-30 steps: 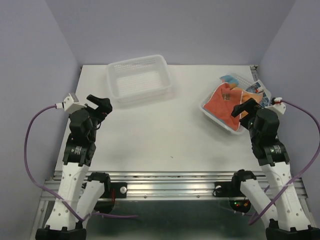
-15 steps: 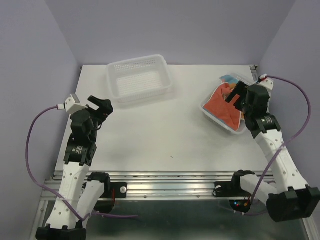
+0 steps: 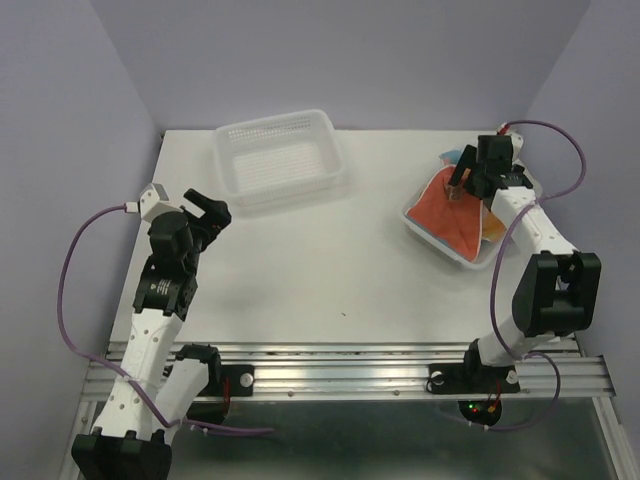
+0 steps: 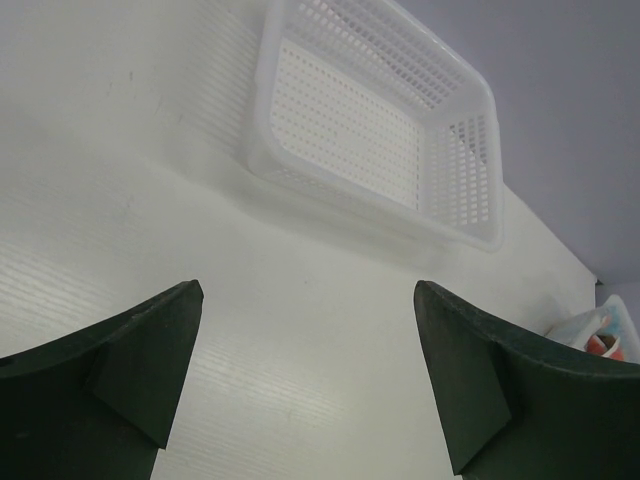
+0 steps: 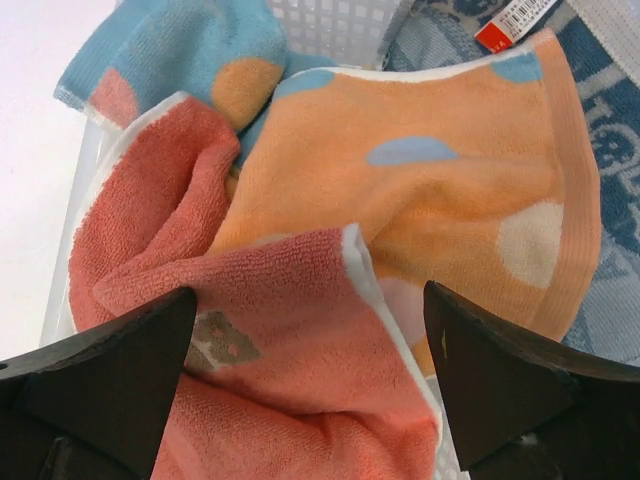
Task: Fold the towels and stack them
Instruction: Grab crumpled towel
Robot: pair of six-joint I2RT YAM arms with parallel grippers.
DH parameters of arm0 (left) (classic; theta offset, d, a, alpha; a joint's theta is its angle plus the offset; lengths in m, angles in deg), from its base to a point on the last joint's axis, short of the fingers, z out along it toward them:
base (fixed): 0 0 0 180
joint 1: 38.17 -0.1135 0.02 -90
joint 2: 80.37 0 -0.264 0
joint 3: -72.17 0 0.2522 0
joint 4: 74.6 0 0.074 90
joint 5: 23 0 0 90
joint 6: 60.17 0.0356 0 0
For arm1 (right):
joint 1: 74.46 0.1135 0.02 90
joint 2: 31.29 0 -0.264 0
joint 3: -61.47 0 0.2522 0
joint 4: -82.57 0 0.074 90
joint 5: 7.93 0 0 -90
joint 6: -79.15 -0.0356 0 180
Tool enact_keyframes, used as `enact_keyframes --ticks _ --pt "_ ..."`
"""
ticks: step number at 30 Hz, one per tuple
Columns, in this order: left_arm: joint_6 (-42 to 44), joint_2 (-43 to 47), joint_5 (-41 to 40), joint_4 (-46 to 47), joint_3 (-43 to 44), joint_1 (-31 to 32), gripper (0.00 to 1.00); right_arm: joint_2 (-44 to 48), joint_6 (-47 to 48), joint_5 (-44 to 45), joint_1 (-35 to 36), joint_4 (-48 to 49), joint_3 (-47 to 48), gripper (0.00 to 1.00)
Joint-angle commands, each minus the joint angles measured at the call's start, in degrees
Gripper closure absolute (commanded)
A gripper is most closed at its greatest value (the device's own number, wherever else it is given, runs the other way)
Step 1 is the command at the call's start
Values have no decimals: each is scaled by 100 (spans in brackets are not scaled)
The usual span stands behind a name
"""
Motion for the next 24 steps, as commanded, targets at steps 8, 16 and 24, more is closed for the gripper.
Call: enact_keyframes --ticks 8,16,24 --pt "-50 71 -34 38 80 -22 1 -165 630 -1440 -416 1228 195 3" --pt "-85 89 -61 -33 115 -22 1 -262 612 -1898 -442 1335 115 17" --pt "-112 80 -87 -121 168 -22 1 53 489 -2092 -442 1204 -35 82"
